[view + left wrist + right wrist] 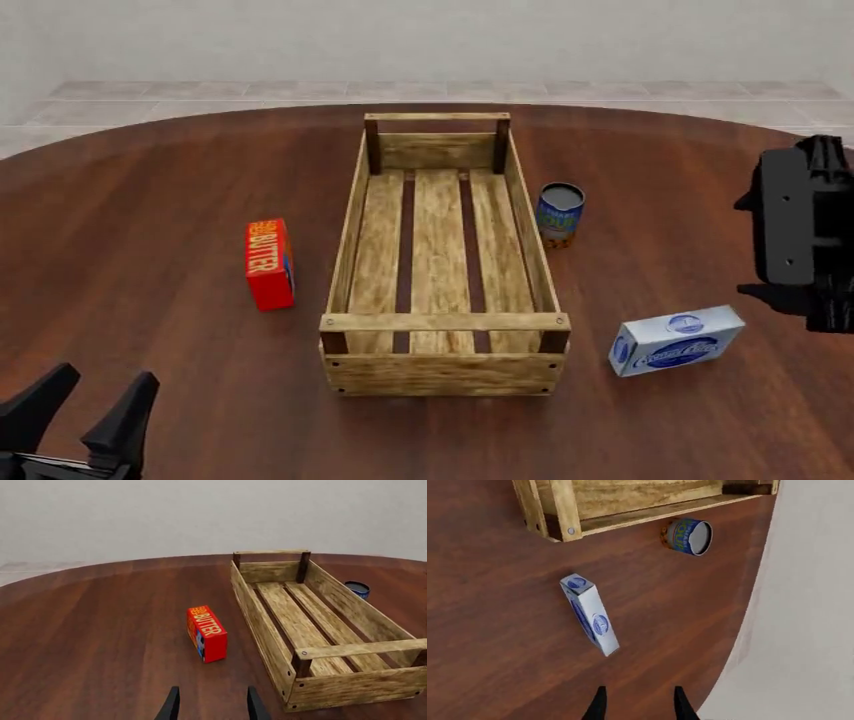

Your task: Pick up the cream cheese and put it in the tray.

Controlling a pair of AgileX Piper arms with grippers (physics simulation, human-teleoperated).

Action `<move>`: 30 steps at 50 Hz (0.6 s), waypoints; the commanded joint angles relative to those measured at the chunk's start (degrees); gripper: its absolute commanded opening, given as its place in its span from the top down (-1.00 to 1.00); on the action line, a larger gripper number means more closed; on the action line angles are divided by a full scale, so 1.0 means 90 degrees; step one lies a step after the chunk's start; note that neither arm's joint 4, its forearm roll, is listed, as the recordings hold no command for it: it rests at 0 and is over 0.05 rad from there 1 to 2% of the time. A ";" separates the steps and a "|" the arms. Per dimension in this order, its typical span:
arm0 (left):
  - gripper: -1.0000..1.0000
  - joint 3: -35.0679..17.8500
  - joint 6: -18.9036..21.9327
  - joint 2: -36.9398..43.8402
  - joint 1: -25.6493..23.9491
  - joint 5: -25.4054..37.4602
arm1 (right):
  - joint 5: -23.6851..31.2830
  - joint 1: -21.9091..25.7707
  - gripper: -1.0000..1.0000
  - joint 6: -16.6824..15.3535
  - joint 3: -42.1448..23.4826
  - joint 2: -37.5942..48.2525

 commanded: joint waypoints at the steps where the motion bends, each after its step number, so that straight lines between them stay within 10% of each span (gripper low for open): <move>1: -1.00 0.0000 0.0061 0.0021 -0.0022 -0.0017 | -0.0284 -0.0603 -1.00 -0.1206 0.0730 0.0138; 30: -1.00 -0.0004 0.0180 0.0041 -0.0086 -0.0010 | -0.1680 -0.0829 -1.00 -0.1603 0.1818 0.0782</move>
